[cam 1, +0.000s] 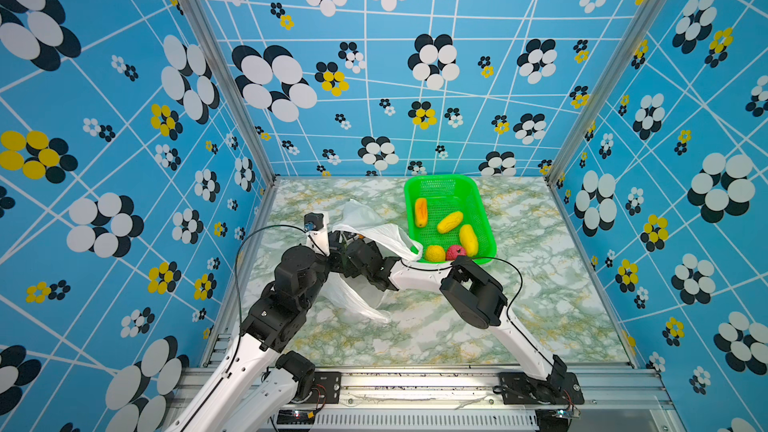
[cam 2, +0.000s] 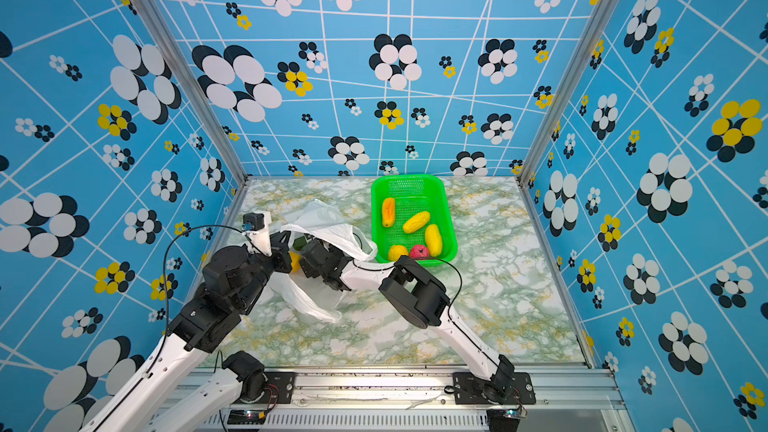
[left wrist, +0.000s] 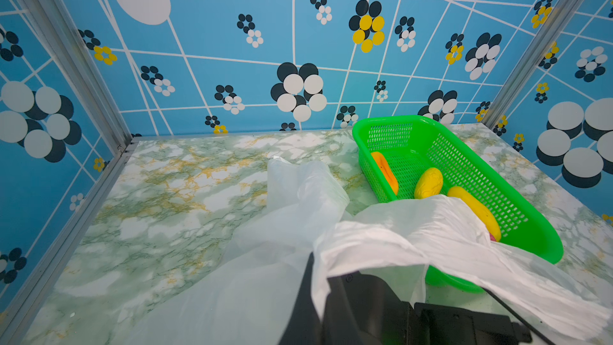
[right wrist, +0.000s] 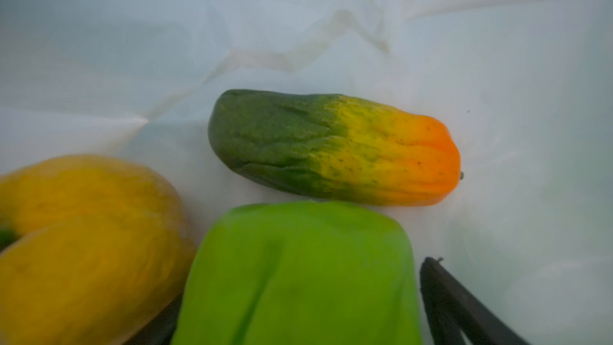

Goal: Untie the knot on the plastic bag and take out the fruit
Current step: 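Close the right gripper on the green fruit and lift it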

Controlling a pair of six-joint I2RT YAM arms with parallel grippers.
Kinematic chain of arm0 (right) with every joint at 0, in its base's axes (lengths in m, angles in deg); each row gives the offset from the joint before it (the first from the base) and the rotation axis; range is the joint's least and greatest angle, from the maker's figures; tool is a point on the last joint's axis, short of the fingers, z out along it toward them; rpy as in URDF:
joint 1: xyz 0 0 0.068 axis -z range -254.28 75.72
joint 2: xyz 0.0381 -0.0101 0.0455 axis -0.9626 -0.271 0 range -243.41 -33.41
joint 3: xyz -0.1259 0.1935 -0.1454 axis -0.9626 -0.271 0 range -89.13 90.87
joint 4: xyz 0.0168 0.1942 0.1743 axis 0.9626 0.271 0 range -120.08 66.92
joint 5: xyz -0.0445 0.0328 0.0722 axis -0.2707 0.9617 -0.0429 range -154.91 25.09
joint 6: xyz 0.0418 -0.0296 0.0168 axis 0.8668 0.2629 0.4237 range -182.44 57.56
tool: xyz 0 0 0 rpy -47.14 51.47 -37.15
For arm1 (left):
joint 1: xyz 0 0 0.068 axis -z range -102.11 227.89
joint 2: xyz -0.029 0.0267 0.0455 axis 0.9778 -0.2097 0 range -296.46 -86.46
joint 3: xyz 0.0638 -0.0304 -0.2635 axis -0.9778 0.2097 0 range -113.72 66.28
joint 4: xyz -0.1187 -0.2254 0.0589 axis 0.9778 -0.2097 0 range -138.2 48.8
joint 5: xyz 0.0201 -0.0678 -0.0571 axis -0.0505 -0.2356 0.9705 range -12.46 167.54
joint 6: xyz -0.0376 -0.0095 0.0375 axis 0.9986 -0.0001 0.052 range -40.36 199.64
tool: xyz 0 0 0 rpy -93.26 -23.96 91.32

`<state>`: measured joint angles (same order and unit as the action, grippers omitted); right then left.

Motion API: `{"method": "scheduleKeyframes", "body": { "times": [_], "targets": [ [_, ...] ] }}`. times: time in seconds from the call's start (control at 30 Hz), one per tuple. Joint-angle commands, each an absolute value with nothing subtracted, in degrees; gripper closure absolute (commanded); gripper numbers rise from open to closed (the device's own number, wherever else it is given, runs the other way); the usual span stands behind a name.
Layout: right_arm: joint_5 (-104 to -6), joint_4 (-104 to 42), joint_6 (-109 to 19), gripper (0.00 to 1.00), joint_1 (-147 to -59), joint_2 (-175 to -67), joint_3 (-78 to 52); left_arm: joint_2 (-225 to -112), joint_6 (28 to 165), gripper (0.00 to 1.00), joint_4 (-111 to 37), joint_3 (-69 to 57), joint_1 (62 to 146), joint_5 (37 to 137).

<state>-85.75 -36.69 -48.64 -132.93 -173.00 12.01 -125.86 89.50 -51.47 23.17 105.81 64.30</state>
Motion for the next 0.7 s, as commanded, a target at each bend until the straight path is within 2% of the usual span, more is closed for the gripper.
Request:
{"method": "scheduleKeyframes", "body": {
  "times": [0.0,0.13,0.4,0.67],
  "targets": [
    [-85.03,-36.12,-48.38,0.21,-132.63,-174.00,13.46,-125.04,90.18,1.00,-51.16,24.00,106.02,64.88],
    [-84.78,-37.98,-48.55,0.37,-132.64,-171.38,10.42,-125.17,90.18,1.00,-51.14,24.00,106.02,64.90],
    [-84.20,-47.90,-49.22,0.50,-133.42,-157.58,-6.50,-125.32,90.18,1.00,-51.14,23.87,106.02,64.52],
    [-82.95,-56.45,-50.83,0.56,-135.08,-143.55,-20.61,-125.58,90.09,1.00,-51.03,23.83,106.02,64.11]
  ]
}}
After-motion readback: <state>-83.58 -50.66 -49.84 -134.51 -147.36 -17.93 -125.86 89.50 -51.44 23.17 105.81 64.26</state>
